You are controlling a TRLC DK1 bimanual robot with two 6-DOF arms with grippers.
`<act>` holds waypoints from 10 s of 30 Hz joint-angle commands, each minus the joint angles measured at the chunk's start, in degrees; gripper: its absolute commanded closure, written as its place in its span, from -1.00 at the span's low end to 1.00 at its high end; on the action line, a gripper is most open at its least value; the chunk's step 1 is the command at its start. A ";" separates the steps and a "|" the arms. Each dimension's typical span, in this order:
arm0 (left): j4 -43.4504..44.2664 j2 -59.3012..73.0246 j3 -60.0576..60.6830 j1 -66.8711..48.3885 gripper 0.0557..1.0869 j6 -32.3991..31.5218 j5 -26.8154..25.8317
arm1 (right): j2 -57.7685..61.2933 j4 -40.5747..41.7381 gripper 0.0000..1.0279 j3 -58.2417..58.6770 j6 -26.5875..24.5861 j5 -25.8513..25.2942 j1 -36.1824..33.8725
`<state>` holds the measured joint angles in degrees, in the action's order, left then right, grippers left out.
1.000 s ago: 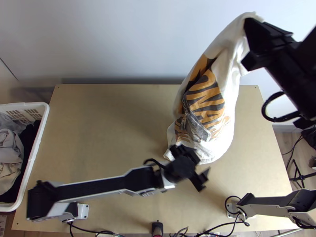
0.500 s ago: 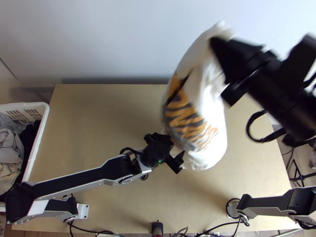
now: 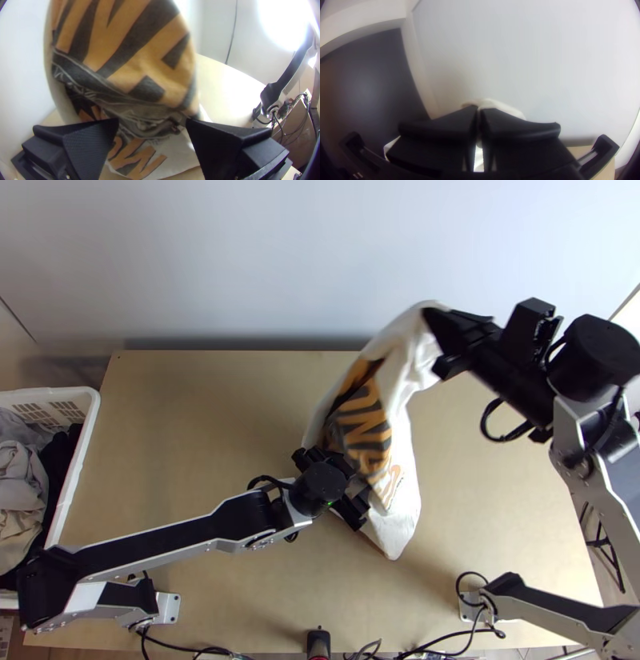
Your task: Fold the t-shirt
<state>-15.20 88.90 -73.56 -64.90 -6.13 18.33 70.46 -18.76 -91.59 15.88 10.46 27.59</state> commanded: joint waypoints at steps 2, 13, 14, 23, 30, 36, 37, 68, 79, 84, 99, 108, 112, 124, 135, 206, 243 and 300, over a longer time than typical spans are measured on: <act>-2.29 1.98 -1.06 -0.13 -0.90 1.74 0.66 | -2.16 13.58 0.95 20.93 -0.50 11.78 -26.19; -3.52 4.70 -3.43 -2.51 -0.90 2.70 0.92 | 0.91 29.75 0.95 37.89 -10.34 17.58 -44.82; -3.87 4.88 -3.78 -3.21 -0.90 2.70 0.92 | 1.79 31.24 0.95 38.51 -10.34 17.58 -45.70; -9.23 4.09 -4.22 -9.45 -0.90 2.26 0.57 | 11.63 35.90 0.95 35.17 -10.96 17.49 -52.64; -2.03 3.73 6.15 -16.22 -0.90 6.31 0.75 | 9.44 35.20 0.95 34.90 -7.44 17.05 -51.76; 6.50 2.77 8.26 -16.57 -0.90 14.30 0.57 | 7.68 31.86 0.95 34.73 -6.21 16.88 -51.32; 7.64 3.12 8.52 -16.83 -0.90 15.62 0.57 | 7.68 31.51 0.95 34.73 -6.12 16.88 -51.32; 39.81 16.57 11.86 -17.10 -0.83 77.76 11.38 | 4.60 18.76 0.95 25.85 2.58 19.69 -53.17; 42.01 18.50 15.64 -17.27 -0.83 80.31 12.70 | 5.04 17.89 0.95 20.84 6.45 19.60 -50.97; 45.17 22.54 14.06 -17.27 -0.83 80.22 12.70 | 4.78 16.92 0.95 20.84 6.18 19.78 -52.64; 58.27 34.93 6.06 -17.27 -0.83 85.32 14.46 | 3.28 14.63 0.95 20.05 5.83 22.06 -56.07; 65.47 39.15 2.90 -16.75 -0.69 90.68 17.62 | 2.41 12.08 0.95 17.94 5.65 22.76 -56.33; 66.71 39.77 0.52 -16.75 0.87 92.88 18.59 | 2.32 11.29 0.95 17.24 5.57 22.76 -56.33; 65.65 28.96 5.27 -16.66 0.92 93.76 23.51 | 2.05 10.24 0.95 16.45 4.78 22.76 -55.81; 64.24 6.90 20.03 -13.32 0.92 88.31 27.82 | 0.38 8.39 0.95 15.83 4.78 22.68 -52.03; 49.65 -19.91 -12.40 24.83 0.92 74.60 22.63 | 10.58 -20.70 0.95 -41.39 2.23 19.78 -42.71; 20.47 -50.06 9.14 -0.40 0.92 50.08 38.01 | 1.79 -51.90 0.95 -35.50 2.14 29.09 -32.52; 10.54 -59.11 55.54 41.79 -0.90 41.29 -2.86 | 10.40 -13.05 -0.91 16.01 2.49 7.47 -13.44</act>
<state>0.91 35.94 -21.82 -28.32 27.81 18.83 82.78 -30.81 -75.88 18.00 17.96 12.01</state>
